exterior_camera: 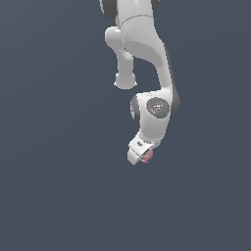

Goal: Pick up the object and move it to a goal position.

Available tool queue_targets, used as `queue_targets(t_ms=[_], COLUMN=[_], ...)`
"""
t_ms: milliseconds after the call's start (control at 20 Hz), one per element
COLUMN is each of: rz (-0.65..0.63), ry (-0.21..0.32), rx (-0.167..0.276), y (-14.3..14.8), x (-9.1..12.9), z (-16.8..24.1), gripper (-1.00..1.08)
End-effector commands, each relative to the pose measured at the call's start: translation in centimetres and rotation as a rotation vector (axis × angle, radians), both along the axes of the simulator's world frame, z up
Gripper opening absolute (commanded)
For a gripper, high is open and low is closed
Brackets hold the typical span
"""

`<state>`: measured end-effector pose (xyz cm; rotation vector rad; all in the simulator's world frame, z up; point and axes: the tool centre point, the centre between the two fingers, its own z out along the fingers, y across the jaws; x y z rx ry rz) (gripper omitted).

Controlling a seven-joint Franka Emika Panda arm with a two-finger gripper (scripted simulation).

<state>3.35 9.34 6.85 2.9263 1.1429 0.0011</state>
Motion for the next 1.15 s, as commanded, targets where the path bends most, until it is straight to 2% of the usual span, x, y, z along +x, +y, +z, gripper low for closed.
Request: queue_targets(t_ms=[0,500,1100], rz=[-0.001,-0.001,0.000], ry=[0.000,0.000,0.001], rx=[0.000,0.000,0.000], y=[1.9,6.9,8.6], x=[1.2,4.6,5.8], z=[0.6,2.1,2.6], gripper=[-1.00,-1.00,-1.00])
